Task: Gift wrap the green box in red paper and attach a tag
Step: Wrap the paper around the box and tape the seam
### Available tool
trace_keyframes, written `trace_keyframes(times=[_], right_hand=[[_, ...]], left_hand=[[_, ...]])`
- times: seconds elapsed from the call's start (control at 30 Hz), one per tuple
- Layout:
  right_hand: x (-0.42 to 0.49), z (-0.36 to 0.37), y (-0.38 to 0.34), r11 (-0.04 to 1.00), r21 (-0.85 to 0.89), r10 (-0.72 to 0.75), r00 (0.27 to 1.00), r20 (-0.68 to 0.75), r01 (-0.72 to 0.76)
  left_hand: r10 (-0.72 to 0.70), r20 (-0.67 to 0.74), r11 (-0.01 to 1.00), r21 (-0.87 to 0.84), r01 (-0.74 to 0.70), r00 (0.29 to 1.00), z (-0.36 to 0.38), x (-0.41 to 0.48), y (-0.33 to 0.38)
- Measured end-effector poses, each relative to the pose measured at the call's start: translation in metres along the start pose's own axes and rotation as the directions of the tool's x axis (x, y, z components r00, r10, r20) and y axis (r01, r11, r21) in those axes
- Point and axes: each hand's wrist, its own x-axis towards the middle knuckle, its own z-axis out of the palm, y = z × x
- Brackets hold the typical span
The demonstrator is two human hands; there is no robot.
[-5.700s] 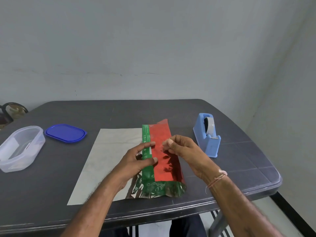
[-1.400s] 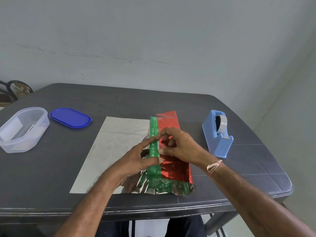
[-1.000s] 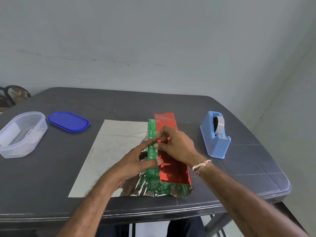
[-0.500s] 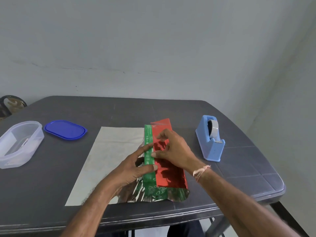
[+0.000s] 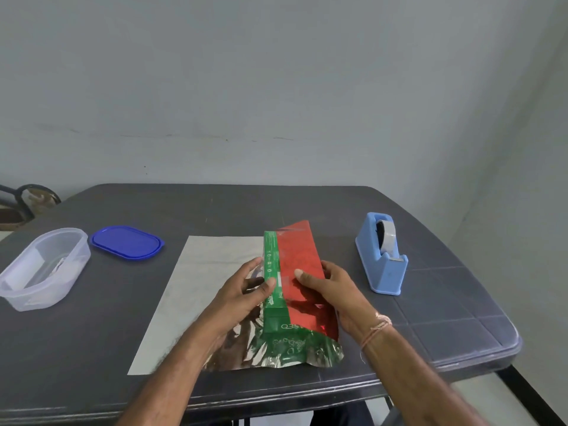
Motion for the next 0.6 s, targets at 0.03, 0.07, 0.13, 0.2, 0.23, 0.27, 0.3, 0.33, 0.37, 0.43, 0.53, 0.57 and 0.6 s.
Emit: trace_keyframes(times=[0.03,0.07,0.13,0.2,0.23,0.27,0.3,0.33,0.37,0.43,0.53,0.57,0.6], right_hand=[[0.001,0.001,0.000,1.000,-0.001,0.001,1.000,0.004,-0.001],[0.003,0.000,0.001,0.999,-0.037,-0.008,1.000,-0.007,0.008],[0.010,0.000,0.004,0.975,-0.215,-0.063,0.996,-0.055,0.050],[0.012,-0.001,0.002,0.895,-0.424,-0.177,0.983,-0.053,0.138],[0.014,0.000,0.002,0.838,-0.514,-0.234,0.972,-0.030,0.185],[0.015,0.001,0.000,0.786,-0.575,-0.272,0.962,0.009,0.227],[0.015,0.002,-0.002,0.755,-0.611,-0.272,0.961,0.043,0.241],[0.015,0.002,-0.003,0.745,-0.626,-0.252,0.966,0.054,0.230],[0.016,0.004,-0.003,0.752,-0.627,-0.221,0.974,0.053,0.205],[0.018,0.002,-0.001,0.781,-0.599,-0.187,0.981,0.048,0.178],[0.018,0.001,-0.001,0.817,-0.553,-0.153,0.986,0.063,0.162],[0.018,0.001,-0.001,0.828,-0.537,-0.151,0.987,0.062,0.161],[0.018,0.001,-0.001,0.837,-0.522,-0.151,0.987,0.063,0.162]], left_hand=[[-0.003,-0.004,1.000,0.012,0.003,1.000,-0.002,0.001,-0.001],[0.004,0.013,1.000,0.024,-0.004,1.000,-0.001,0.001,-0.002],[0.018,-0.009,0.999,0.051,-0.018,1.000,-0.006,0.002,-0.004],[0.077,-0.184,0.983,0.180,-0.043,0.980,-0.021,0.005,-0.008],[0.114,-0.318,0.941,0.339,0.001,0.941,-0.033,0.009,-0.013],[0.143,-0.433,0.852,0.512,0.112,0.890,-0.047,0.012,-0.017],[0.145,-0.521,0.721,0.638,0.271,0.841,-0.059,0.013,-0.023],[0.124,-0.587,0.588,0.693,0.418,0.800,-0.069,0.014,-0.027],[0.104,-0.633,0.481,0.707,0.519,0.767,-0.078,0.014,-0.032],[0.119,-0.665,0.379,0.717,0.585,0.737,-0.087,0.014,-0.036],[0.110,-0.667,0.368,0.716,0.593,0.737,-0.095,0.016,-0.035],[0.099,-0.664,0.386,0.712,0.586,0.741,-0.097,0.018,-0.032],[0.087,-0.661,0.420,0.702,0.575,0.745,-0.099,0.018,-0.030]])
